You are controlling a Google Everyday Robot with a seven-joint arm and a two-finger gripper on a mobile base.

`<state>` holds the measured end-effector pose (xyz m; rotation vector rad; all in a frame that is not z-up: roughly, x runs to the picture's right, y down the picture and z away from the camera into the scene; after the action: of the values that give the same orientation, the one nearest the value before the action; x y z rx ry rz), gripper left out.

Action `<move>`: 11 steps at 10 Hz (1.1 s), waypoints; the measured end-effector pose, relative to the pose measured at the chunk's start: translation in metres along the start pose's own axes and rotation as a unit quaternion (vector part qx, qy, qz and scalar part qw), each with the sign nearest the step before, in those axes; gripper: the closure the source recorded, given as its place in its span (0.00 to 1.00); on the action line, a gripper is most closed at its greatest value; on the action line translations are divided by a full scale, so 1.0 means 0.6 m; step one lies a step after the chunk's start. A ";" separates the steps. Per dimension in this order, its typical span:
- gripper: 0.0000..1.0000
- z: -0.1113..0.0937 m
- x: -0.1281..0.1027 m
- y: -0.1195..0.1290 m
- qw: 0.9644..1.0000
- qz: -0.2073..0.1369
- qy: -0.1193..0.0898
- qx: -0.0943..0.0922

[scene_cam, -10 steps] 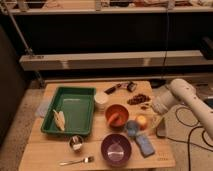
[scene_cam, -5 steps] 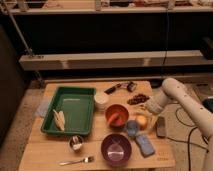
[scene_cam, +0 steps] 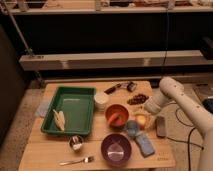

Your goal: Place apple in plastic cup

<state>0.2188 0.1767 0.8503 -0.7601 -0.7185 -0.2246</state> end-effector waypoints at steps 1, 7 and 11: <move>0.58 -0.001 -0.001 0.001 1.000 -0.002 0.000 -0.002; 1.00 -0.051 -0.030 0.008 1.000 -0.016 -0.005 0.014; 1.00 -0.111 -0.109 0.015 0.999 -0.039 0.002 0.013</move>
<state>0.2079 0.1324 0.7682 -0.7063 -0.7464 -0.2878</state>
